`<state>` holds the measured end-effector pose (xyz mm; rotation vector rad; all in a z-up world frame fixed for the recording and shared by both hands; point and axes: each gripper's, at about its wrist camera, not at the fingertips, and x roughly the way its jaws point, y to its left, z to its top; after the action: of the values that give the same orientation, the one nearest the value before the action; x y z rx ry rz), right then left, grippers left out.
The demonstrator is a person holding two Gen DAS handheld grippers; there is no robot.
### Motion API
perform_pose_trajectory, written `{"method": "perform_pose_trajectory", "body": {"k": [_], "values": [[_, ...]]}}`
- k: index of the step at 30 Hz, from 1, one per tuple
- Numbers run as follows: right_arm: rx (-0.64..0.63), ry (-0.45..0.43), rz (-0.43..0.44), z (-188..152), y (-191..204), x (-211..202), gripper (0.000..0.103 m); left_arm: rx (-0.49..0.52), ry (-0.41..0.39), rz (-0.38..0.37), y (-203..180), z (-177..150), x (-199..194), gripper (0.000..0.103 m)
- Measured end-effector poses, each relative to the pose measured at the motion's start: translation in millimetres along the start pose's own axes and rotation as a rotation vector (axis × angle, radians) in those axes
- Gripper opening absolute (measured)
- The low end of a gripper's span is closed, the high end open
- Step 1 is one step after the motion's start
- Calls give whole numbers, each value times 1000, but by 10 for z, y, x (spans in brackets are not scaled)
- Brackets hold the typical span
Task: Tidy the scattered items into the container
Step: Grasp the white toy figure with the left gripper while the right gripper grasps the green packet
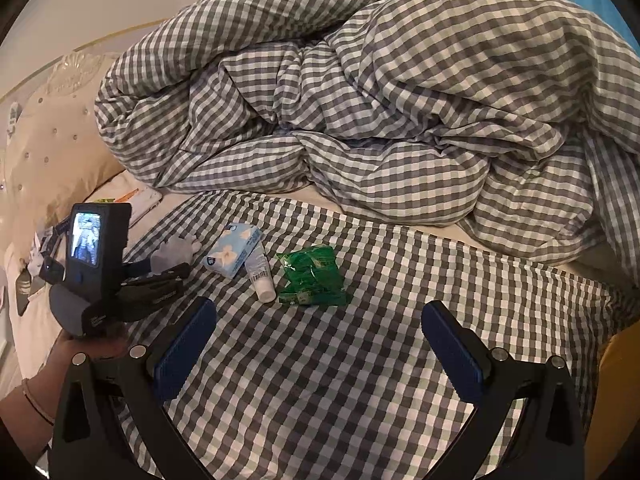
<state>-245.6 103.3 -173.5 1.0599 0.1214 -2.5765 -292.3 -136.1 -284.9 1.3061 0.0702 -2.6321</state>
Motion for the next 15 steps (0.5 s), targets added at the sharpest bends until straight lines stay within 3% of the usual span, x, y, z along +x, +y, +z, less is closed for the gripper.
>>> {"method": "perform_pose_trajectory", "body": {"k": [6, 15], "values": [[-19, 12, -6, 52, 42, 198, 103, -8, -34, 3, 98, 10, -201, 52], [-97, 78, -4, 155, 97, 831, 102, -53, -112, 9, 377, 50, -710, 52]]}}
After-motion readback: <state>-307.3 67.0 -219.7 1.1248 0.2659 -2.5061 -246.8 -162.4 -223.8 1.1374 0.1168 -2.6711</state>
